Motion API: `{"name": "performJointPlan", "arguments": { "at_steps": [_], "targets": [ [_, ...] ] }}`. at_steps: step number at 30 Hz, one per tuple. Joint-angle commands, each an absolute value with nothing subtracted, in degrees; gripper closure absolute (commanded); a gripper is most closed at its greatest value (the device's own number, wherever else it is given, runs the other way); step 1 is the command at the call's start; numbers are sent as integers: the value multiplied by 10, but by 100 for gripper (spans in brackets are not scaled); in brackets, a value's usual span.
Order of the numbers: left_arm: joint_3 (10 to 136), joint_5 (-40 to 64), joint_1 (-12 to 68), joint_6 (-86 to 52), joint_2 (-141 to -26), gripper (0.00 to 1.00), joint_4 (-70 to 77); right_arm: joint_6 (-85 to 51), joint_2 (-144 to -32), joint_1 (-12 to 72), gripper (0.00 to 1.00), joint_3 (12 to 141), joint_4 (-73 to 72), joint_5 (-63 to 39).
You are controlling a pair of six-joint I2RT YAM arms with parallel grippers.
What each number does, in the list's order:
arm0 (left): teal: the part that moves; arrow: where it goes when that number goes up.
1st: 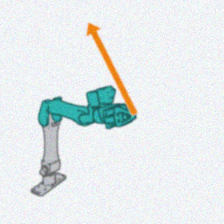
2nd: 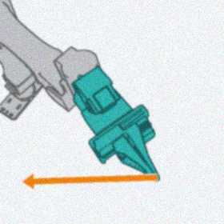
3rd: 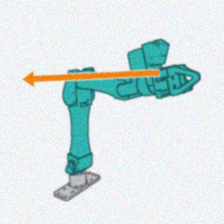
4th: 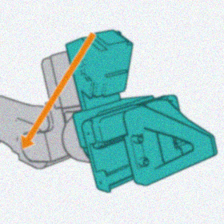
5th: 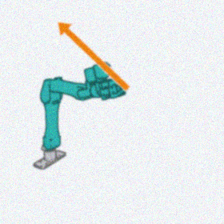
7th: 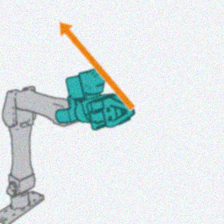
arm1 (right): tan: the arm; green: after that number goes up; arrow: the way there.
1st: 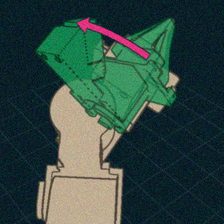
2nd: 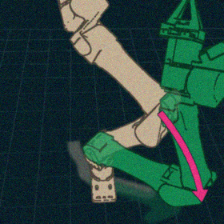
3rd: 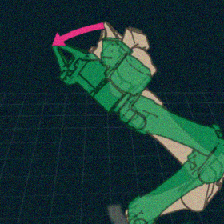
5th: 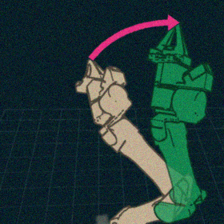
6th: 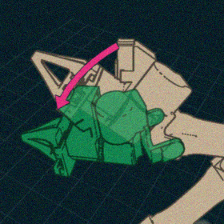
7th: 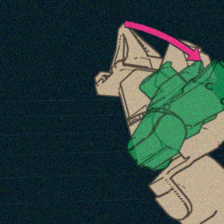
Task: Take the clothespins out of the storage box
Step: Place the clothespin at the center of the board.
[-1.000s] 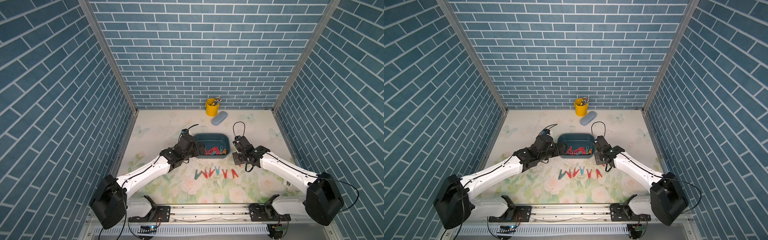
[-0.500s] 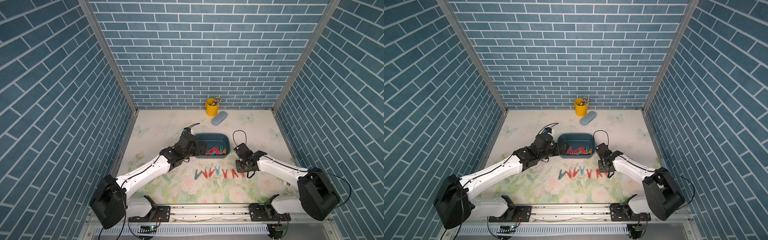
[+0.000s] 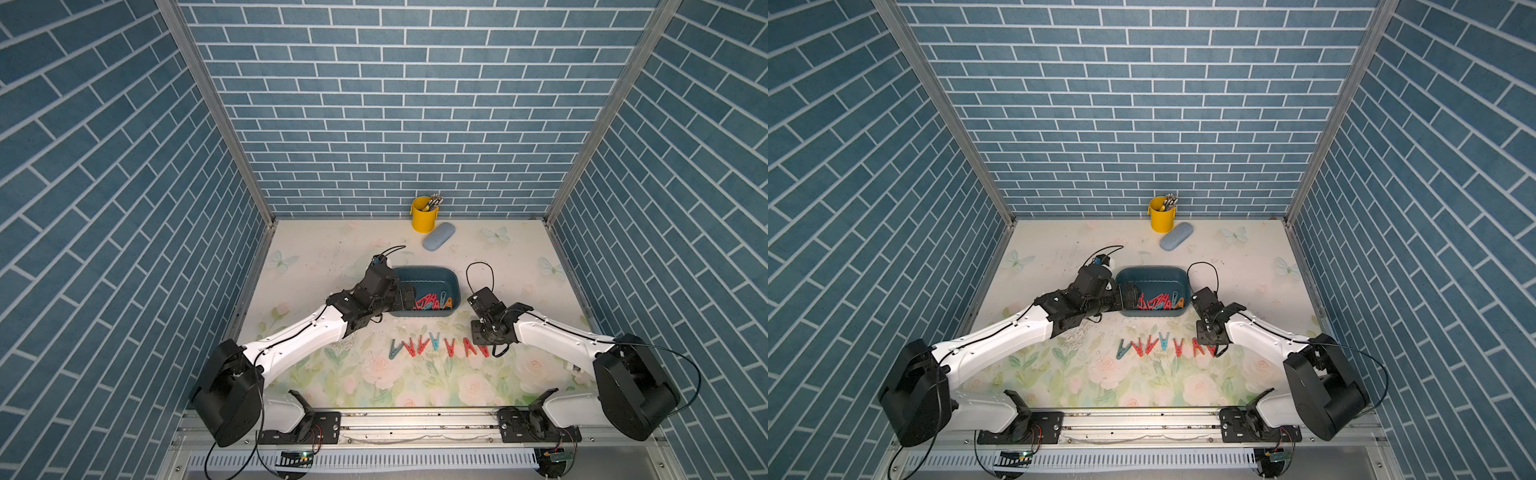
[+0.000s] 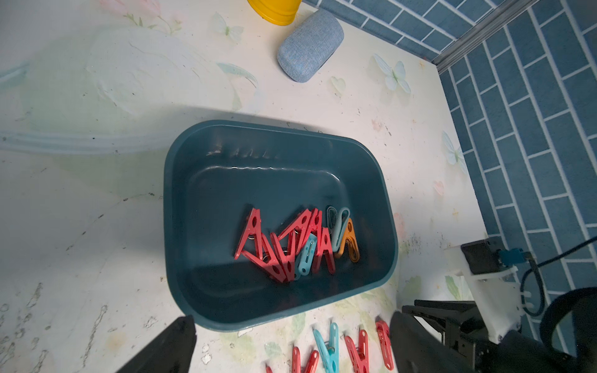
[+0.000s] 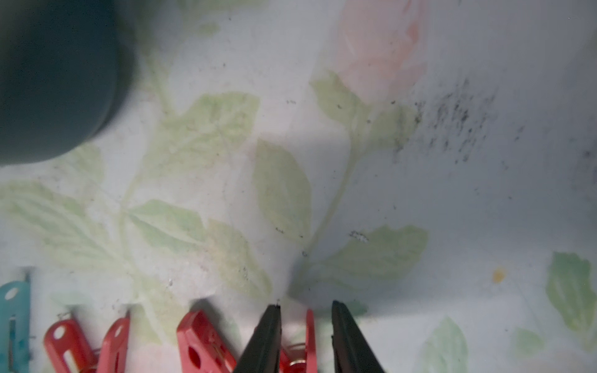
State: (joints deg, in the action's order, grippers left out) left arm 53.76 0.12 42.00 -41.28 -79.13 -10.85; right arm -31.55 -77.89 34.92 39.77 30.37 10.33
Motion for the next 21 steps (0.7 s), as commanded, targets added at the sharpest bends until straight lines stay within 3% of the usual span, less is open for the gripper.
{"name": "performJointPlan", "arguments": {
  "at_steps": [1, 6, 16, 21],
  "targets": [
    [563, 12, 426, -402, -812, 2, -99, -323, -746, 347, 65, 415, 294, 107],
    [592, 23, 434, -399, -860, 8, -85, -307, -685, 347, 53, 422, 250, 76],
    [664, 71, 445, -389, -982, 30, -25, -289, -640, 335, 2, 422, 177, 7],
    [709, 108, 449, -384, -1055, 44, 0, -297, -621, 324, 1, 409, 154, -13]
  ]
}}
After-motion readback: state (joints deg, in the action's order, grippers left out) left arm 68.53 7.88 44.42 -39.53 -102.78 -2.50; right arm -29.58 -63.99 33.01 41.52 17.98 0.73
